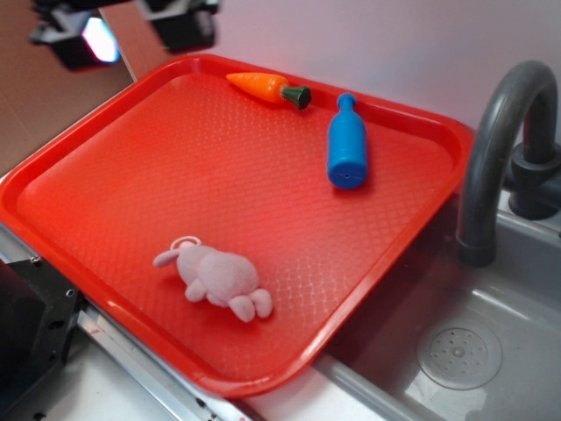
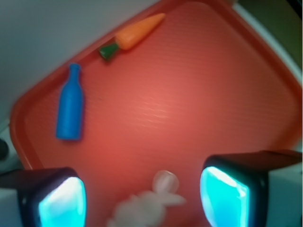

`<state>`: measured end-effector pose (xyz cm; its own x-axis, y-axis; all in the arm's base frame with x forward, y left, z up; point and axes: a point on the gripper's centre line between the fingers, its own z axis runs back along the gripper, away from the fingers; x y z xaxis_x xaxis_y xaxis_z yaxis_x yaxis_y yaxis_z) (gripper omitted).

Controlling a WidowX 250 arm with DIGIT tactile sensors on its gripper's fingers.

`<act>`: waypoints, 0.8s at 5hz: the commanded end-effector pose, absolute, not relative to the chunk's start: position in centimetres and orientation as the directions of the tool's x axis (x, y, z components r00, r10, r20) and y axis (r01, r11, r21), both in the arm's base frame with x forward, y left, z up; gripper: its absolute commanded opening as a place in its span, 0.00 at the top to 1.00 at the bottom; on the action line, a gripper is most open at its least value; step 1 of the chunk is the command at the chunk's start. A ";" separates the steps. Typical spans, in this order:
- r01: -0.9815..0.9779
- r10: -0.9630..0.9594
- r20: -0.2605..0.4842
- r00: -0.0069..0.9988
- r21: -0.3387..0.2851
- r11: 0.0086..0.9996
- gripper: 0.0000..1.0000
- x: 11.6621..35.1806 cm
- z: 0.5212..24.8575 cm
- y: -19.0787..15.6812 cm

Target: Grab the blue bottle.

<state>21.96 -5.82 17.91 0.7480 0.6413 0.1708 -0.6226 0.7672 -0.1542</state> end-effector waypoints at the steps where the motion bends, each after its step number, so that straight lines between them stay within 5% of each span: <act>1: -0.609 0.638 0.186 0.747 -0.193 0.769 0.00 28.8 16.2 -8.4; 3: -0.592 0.600 0.202 0.774 -0.107 0.799 0.00 33.4 13.3 -10.6; 4: -0.590 0.590 0.185 0.786 -0.061 0.805 0.00 33.6 11.3 -11.1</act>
<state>32.55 -10.71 9.08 0.8002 0.5819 0.1455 -0.5887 0.8084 0.0048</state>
